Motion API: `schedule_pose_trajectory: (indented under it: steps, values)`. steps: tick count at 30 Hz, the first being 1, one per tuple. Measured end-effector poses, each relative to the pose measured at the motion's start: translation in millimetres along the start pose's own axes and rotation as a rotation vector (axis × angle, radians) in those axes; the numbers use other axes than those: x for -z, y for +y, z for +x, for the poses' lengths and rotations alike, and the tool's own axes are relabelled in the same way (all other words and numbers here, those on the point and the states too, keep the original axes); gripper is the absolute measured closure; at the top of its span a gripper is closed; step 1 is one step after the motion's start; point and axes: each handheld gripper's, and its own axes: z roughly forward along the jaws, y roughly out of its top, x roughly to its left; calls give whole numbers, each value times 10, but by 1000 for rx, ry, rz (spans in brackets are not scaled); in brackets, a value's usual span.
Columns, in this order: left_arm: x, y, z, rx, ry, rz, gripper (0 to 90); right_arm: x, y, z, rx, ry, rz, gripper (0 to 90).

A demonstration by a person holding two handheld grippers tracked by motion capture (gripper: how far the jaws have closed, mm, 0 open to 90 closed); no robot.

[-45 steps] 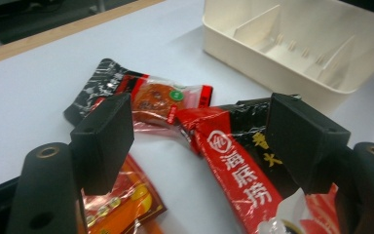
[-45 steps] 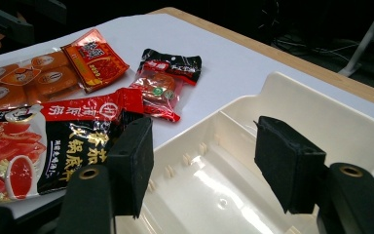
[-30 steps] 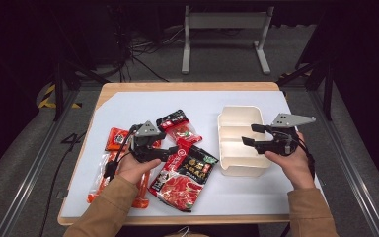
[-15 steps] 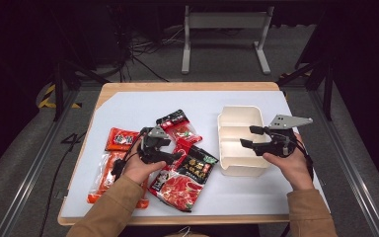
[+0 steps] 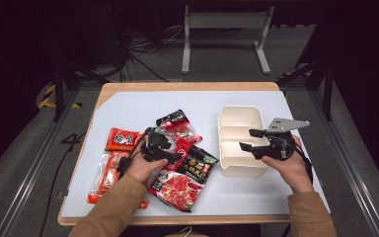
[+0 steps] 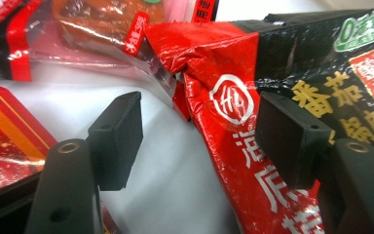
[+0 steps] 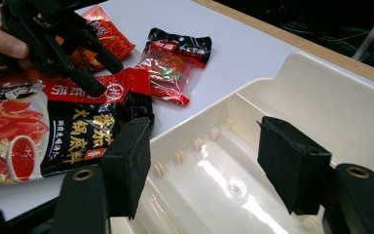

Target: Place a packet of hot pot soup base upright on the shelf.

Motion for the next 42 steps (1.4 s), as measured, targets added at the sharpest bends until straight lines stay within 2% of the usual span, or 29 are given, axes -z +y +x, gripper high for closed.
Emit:
schedule_pose_trajectory:
  steps: [4, 7, 9, 11, 16, 18, 22, 23, 25, 28, 35, 37, 42]
  values:
    - [-33, 23, -35, -23, -5, 13, 390, -8, 2, 8, 1, 7, -2, 357]
    - [-33, 42, -67, -35, -24, 28, 537, -17, 5, 13, 0, 10, -3, 356]
    - [-33, 63, -66, -25, -25, 45, 545, -23, 13, 22, 8, 1, -8, 370]
    - [-24, 63, -50, -11, -24, 48, 596, -3, 39, 46, 23, -17, -34, 383]
    - [10, 48, -12, 47, -45, 22, 754, 24, 90, 76, 27, 5, -74, 383]
    - [24, 52, -25, 48, -41, 17, 801, 15, 93, 81, 27, 8, -72, 383]
    - [48, 63, -72, 24, -23, 4, 846, 4, 97, 88, 30, 11, -69, 384]
    - [94, 71, -79, 42, -41, -15, 857, 9, 103, 95, 32, 11, -70, 385]
    - [157, 80, -77, 50, -67, -43, 867, 17, 104, 97, 35, 10, -73, 386]
    - [223, 94, -104, 41, -60, -72, 876, 40, 107, 95, 32, 4, -78, 391]
    - [523, 148, -202, 13, -49, -165, 885, 85, 122, 106, 35, -7, -96, 407]
    - [613, 154, -233, 9, -60, -201, 886, 105, 131, 109, 33, -9, -104, 410]
    - [810, 184, -332, -27, -47, -259, 887, 153, 154, 120, 29, -16, -129, 422]
